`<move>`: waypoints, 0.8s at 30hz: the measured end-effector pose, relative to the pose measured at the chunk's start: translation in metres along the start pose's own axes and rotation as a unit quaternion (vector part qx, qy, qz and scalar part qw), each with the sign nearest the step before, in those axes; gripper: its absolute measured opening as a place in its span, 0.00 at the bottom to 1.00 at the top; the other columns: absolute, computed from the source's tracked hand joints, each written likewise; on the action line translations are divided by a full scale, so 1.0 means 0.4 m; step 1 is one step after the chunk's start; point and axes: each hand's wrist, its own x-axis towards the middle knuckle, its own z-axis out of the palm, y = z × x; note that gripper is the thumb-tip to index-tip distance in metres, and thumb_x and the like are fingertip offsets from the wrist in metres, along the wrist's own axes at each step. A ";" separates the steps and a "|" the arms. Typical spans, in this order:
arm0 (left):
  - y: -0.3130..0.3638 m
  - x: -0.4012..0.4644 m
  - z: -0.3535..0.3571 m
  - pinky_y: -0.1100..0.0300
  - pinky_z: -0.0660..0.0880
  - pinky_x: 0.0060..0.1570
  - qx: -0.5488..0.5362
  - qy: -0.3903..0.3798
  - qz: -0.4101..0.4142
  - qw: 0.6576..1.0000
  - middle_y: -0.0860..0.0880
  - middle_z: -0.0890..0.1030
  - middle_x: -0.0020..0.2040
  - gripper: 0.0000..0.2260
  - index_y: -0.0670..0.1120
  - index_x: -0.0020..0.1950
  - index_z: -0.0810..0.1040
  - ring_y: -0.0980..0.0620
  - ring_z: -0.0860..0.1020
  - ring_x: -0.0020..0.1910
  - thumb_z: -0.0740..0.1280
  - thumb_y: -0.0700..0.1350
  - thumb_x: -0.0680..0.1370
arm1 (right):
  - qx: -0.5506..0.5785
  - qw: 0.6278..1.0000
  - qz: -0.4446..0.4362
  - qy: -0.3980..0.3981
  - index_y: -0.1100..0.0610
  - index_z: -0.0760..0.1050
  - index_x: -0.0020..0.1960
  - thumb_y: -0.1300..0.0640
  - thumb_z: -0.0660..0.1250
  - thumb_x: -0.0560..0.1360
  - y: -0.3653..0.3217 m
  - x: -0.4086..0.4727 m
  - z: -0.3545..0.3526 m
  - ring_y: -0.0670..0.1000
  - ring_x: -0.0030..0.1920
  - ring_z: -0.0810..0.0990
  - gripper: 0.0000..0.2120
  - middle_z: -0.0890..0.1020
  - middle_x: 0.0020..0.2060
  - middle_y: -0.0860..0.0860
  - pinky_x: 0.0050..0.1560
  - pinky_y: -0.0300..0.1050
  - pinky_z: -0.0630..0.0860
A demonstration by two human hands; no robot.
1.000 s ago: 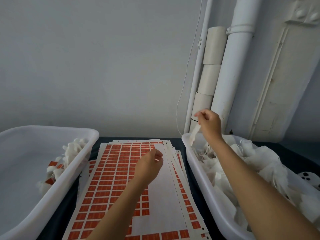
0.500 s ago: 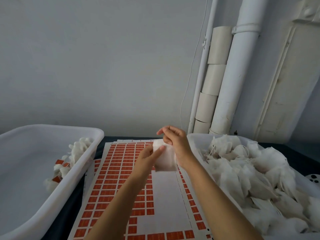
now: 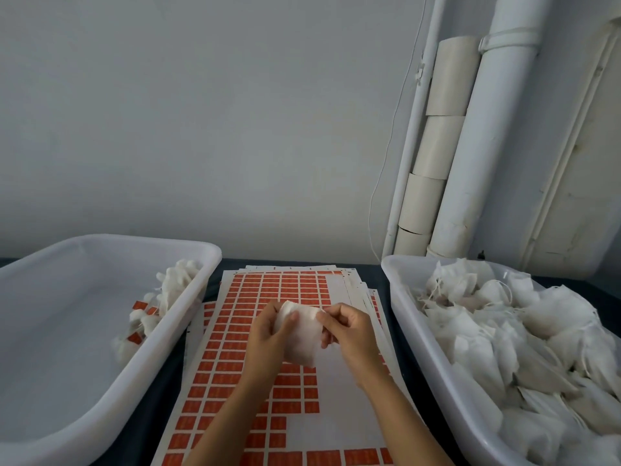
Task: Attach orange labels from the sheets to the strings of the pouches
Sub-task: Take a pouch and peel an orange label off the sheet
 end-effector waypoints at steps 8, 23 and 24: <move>-0.009 -0.004 -0.012 0.68 0.77 0.36 0.091 -0.090 -0.038 0.991 0.54 0.77 0.51 0.15 0.53 0.54 0.72 0.52 0.79 0.48 0.73 0.51 0.71 | 0.031 0.999 -0.003 -0.020 0.54 0.78 0.44 0.58 0.65 0.76 0.019 -0.015 0.016 0.50 0.35 0.84 0.05 0.84 0.34 0.48 0.34 0.35 0.78; -0.026 -0.005 -0.008 0.74 0.72 0.43 0.200 -0.048 0.117 0.972 0.57 0.80 0.38 0.05 0.53 0.41 0.78 0.61 0.77 0.40 0.70 0.43 0.75 | -0.246 0.945 -0.217 0.003 0.46 0.70 0.43 0.56 0.68 0.74 0.040 -0.042 0.026 0.40 0.35 0.78 0.08 0.75 0.35 0.37 0.39 0.24 0.74; -0.026 -0.006 -0.008 0.73 0.73 0.43 0.189 -0.043 0.121 0.974 0.57 0.80 0.38 0.06 0.53 0.41 0.78 0.61 0.77 0.40 0.69 0.43 0.76 | -0.247 0.944 -0.220 0.010 0.46 0.70 0.43 0.56 0.69 0.74 0.039 -0.043 0.024 0.40 0.35 0.78 0.08 0.75 0.35 0.37 0.39 0.24 0.73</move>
